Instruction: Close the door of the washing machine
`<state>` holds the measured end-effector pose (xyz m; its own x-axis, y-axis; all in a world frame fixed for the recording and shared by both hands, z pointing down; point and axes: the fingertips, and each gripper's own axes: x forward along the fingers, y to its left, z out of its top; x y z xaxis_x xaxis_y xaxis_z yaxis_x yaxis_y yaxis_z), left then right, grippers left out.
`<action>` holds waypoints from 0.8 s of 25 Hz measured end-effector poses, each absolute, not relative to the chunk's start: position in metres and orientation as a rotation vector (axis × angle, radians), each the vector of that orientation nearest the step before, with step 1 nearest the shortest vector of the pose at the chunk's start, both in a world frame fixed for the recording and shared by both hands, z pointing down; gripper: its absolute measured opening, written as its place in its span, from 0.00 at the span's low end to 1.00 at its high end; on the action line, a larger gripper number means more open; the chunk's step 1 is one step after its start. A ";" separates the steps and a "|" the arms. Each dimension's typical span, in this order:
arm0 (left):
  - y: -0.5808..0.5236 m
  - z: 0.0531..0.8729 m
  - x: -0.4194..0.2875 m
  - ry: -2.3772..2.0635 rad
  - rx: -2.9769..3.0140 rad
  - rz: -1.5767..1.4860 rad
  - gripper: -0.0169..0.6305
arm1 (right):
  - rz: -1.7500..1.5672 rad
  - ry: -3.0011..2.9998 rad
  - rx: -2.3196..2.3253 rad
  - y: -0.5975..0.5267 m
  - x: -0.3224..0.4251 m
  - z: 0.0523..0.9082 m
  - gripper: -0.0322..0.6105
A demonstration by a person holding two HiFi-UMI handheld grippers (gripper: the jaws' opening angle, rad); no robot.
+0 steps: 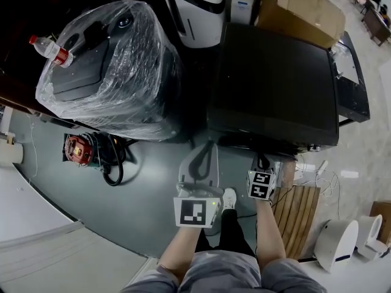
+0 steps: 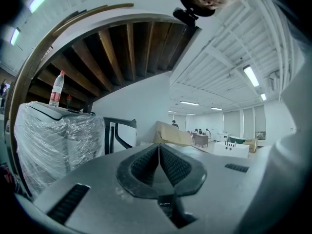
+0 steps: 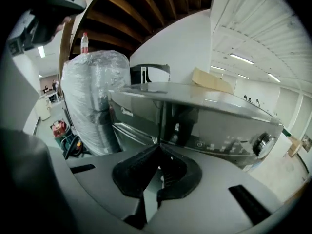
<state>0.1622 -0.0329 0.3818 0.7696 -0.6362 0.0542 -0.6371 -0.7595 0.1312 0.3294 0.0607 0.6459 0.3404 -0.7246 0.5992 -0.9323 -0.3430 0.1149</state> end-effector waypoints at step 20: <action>-0.048 0.313 0.050 -1.271 2.774 -0.036 0.03 | 0.222 -1.990 2.310 -0.020 0.170 0.365 0.05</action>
